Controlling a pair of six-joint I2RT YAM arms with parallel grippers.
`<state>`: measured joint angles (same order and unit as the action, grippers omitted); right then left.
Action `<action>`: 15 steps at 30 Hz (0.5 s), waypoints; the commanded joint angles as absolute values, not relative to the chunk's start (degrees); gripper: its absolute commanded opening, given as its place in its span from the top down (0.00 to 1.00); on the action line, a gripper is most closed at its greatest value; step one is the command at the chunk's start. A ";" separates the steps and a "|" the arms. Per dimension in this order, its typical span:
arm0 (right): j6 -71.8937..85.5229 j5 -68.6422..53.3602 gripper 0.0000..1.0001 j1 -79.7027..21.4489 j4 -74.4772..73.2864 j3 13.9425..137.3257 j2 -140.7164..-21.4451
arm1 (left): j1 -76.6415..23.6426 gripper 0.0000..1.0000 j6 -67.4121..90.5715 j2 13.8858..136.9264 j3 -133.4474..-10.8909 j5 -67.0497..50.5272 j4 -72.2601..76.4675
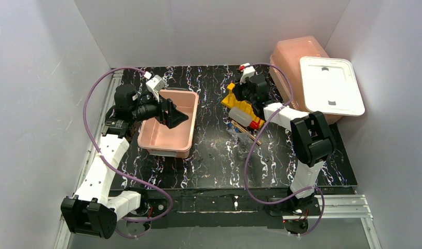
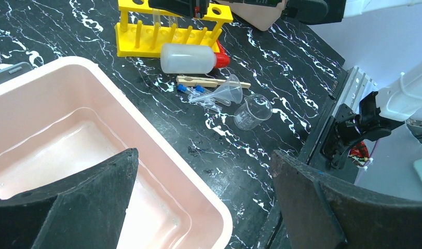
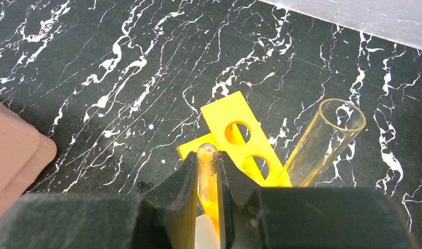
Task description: Organize the chemistry lab equipment
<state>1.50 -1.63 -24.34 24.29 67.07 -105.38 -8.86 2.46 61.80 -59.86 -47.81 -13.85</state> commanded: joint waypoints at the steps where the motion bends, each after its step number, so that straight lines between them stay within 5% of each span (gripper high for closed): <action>1: 1.67 -1.06 0.88 -23.99 28.35 67.49 -105.29 | -9.14 0.02 1.37 60.43 -61.09 -47.99 -13.69; 15: 2.14 -0.44 0.85 -23.99 27.95 65.65 -105.10 | -9.14 0.02 0.25 60.33 -61.35 -47.39 -13.07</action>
